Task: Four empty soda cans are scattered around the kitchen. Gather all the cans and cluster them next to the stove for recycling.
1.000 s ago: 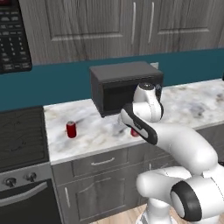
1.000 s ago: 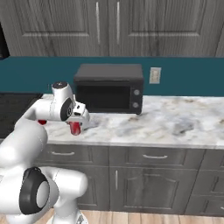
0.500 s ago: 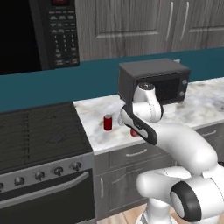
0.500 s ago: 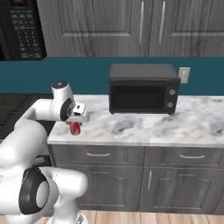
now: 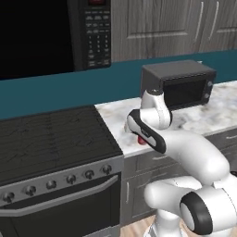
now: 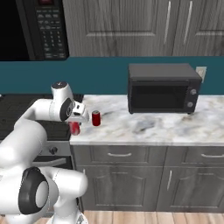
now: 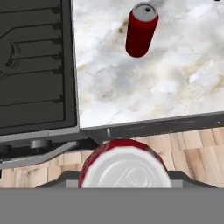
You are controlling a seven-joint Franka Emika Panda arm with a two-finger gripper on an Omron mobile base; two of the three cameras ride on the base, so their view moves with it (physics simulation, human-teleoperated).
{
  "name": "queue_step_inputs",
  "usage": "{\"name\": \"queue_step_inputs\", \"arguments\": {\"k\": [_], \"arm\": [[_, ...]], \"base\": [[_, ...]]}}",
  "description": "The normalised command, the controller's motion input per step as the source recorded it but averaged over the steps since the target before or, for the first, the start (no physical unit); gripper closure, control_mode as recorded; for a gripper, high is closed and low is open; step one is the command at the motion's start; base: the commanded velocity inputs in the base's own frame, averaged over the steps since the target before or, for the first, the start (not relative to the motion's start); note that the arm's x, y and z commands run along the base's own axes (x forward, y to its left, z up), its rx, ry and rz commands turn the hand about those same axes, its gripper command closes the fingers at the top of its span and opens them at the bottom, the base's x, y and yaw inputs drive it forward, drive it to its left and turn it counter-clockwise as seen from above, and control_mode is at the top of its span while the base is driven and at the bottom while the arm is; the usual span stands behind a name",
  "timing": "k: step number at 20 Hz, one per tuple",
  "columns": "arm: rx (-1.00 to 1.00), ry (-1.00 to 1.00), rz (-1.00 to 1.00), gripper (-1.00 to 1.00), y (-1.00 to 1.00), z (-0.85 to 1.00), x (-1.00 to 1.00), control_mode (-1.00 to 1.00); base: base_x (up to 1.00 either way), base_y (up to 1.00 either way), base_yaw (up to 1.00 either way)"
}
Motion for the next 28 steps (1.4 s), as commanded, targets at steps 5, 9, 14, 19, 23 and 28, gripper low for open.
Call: {"name": "queue_step_inputs", "arguments": {"k": [5, 9, 14, 19, 23, 28], "arm": [[0.0, 0.0, 0.0, 1.0, 0.0, 0.0, 0.0, 1.0], [0.0, 0.0, 0.0, 1.0, 0.0, 0.0, 0.0, 1.0], [0.0, 0.0, 0.0, 1.0, 0.0, 0.0, 0.0, 1.0], [0.0, 0.0, 0.0, 1.0, 0.0, 0.0, 0.0, 1.0], [0.0, 0.0, 0.0, 1.0, 0.0, 0.0, 0.0, 1.0], [0.0, 0.01, 0.0, 1.0, 0.0, -0.12, 0.06, -1.0]], "base": [[0.27, 0.18, -0.01], [0.45, 0.0, 0.0], [0.42, 0.0, 0.0], [0.39, 0.0, 0.0], [0.32, 0.0, 0.0], [0.11, 0.0, 0.0]]}}
